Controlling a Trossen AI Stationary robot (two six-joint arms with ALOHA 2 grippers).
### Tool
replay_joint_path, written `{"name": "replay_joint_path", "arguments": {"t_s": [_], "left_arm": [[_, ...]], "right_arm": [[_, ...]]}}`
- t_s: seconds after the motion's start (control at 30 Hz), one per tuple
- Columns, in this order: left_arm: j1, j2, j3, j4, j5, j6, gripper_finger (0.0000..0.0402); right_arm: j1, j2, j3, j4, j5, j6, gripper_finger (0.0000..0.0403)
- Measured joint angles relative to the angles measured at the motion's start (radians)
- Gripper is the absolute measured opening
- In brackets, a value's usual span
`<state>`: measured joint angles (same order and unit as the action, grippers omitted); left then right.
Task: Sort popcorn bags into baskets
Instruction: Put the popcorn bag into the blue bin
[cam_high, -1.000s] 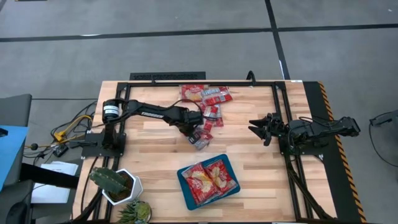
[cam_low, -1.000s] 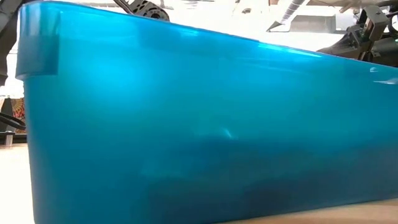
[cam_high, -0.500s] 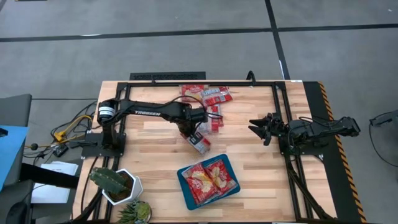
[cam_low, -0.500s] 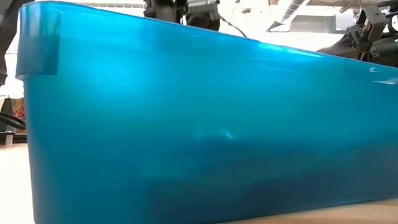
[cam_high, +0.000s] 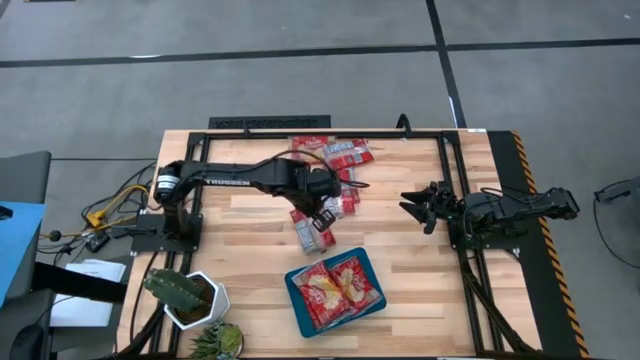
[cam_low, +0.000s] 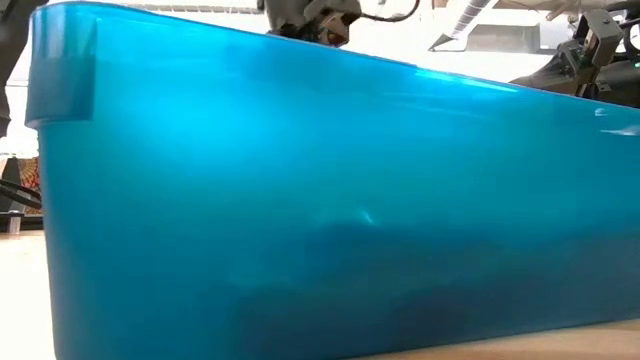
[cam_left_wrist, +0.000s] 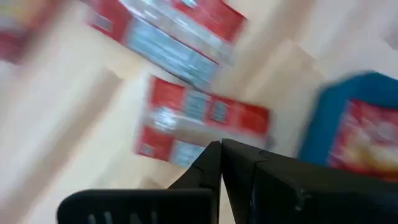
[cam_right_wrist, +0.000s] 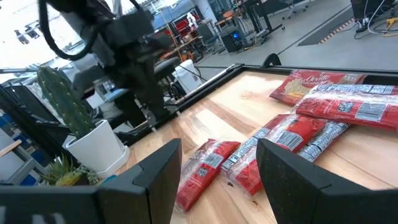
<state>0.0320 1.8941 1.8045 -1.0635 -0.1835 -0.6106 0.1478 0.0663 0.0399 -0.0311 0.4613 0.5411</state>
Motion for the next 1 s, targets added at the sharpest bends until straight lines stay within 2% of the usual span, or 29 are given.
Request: {"name": "replay_joint_path", "arguments": {"t_s": [0.07,0.13,0.23,0.3,0.43,0.53,0.63,0.73,0.9,1.0], "left_arm": [[-0.006,-0.001,0.000,-0.034,-0.108,0.014,0.0001],[0.005,-0.001,-0.015,-0.066,-0.145,0.021,0.0010],[0.040,0.004,-0.063,-0.074,-0.062,-0.132,0.0043],[0.049,0.005,-0.104,-0.076,-0.043,-0.216,0.0075],[0.047,0.005,-0.188,-0.055,-0.017,-0.380,0.0160],[0.048,0.005,-0.263,-0.009,0.008,-0.428,0.0226],[0.050,0.005,-0.340,0.079,0.012,-0.360,0.0277],[0.051,0.005,-0.379,0.209,0.018,-0.262,0.0305],[0.055,0.005,-0.384,0.278,-0.068,-0.026,0.0314],[0.082,0.005,-0.387,0.287,-0.045,0.086,0.0314]], "right_arm": [[0.000,0.000,0.000,0.000,0.000,0.000,0.0234],[0.000,0.000,0.000,0.000,-0.006,0.000,0.0234],[0.000,0.000,0.000,-0.004,-0.011,0.000,0.0234],[0.000,0.000,0.000,-0.004,-0.011,0.000,0.0234],[0.000,0.000,0.000,-0.005,-0.012,0.000,0.0234],[0.000,0.000,0.000,-0.005,-0.014,0.000,0.0234],[0.000,0.000,0.000,-0.005,-0.014,-0.003,0.0234],[0.000,0.000,0.000,-0.005,-0.014,-0.023,0.0234],[0.000,0.000,0.000,-0.005,-0.014,-0.026,0.0234],[0.000,0.000,0.000,-0.005,-0.014,-0.025,0.0234]]}}
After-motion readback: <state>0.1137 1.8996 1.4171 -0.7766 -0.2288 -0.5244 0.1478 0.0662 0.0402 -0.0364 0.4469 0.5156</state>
